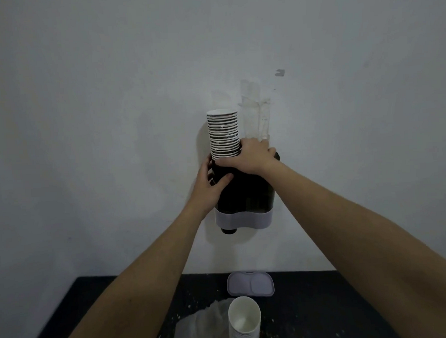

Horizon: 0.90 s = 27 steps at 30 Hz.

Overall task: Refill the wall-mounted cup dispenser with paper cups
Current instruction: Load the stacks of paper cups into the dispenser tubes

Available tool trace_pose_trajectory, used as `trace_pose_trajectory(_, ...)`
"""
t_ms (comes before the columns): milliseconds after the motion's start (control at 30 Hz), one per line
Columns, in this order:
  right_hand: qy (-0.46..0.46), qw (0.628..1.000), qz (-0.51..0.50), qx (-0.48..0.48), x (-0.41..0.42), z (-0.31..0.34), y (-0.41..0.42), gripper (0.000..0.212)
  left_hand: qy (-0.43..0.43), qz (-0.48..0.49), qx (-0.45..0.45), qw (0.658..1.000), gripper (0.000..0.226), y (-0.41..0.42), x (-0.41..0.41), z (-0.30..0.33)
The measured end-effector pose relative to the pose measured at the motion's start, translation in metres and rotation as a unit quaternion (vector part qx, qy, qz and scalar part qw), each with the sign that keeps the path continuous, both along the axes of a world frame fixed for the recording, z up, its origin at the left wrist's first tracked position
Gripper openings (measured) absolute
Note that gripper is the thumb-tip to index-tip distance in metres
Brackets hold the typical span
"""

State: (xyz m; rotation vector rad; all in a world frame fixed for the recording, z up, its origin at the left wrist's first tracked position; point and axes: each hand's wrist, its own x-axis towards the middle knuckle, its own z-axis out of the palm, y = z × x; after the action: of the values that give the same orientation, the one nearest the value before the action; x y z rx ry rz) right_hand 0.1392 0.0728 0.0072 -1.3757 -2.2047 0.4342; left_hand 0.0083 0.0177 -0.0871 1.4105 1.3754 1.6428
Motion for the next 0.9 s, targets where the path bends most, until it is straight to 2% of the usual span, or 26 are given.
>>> trace_pose_trajectory(133, -0.016, 0.999, -0.023, -0.03, 0.002, 0.002, 0.003, 0.083, -0.007, -0.002, -0.001, 1.0, 0.069, 0.001, -0.001, 0.0)
trace_pose_trajectory(300, -0.01, 0.999, -0.005, -0.032, 0.008, 0.003, 0.004, 0.074, -0.012, -0.006, 0.0, 1.0, 0.07, 0.002, -0.001, -0.003)
trace_pose_trajectory(400, -0.028, 0.998, -0.007, -0.063, 0.01, 0.006, 0.003, 0.091, -0.009, -0.007, -0.001, 1.0, 0.07, 0.001, -0.002, -0.002)
trace_pose_trajectory(467, -0.012, 0.995, -0.004, -0.099, 0.01, 0.01, 0.001, 0.105, -0.002, -0.007, -0.001, 1.0, 0.069, 0.002, -0.004, -0.003)
trace_pose_trajectory(500, 0.008, 0.994, 0.004, -0.108, 0.009, 0.012, 0.002, 0.104, -0.003, -0.008, -0.002, 1.0, 0.072, 0.003, -0.004, -0.004)
trace_pose_trajectory(567, 0.065, 0.991, 0.02, -0.113, 0.007, 0.015, 0.006, 0.087, -0.008, -0.007, -0.004, 1.0, 0.078, 0.004, -0.005, -0.005)
trace_pose_trajectory(633, 0.098, 0.99, 0.021, -0.099, 0.005, 0.016, 0.012, 0.06, -0.011, -0.004, -0.003, 1.0, 0.079, 0.005, -0.005, -0.006)
trace_pose_trajectory(733, 0.074, 0.996, -0.003, -0.057, 0.0, 0.017, 0.02, 0.031, -0.017, -0.003, -0.006, 1.0, 0.079, 0.006, -0.005, -0.007)
trace_pose_trajectory(900, -0.008, 1.0, -0.013, -0.002, -0.009, 0.026, 0.029, 0.021, -0.012, -0.002, -0.012, 1.0, 0.081, 0.007, -0.006, -0.006)
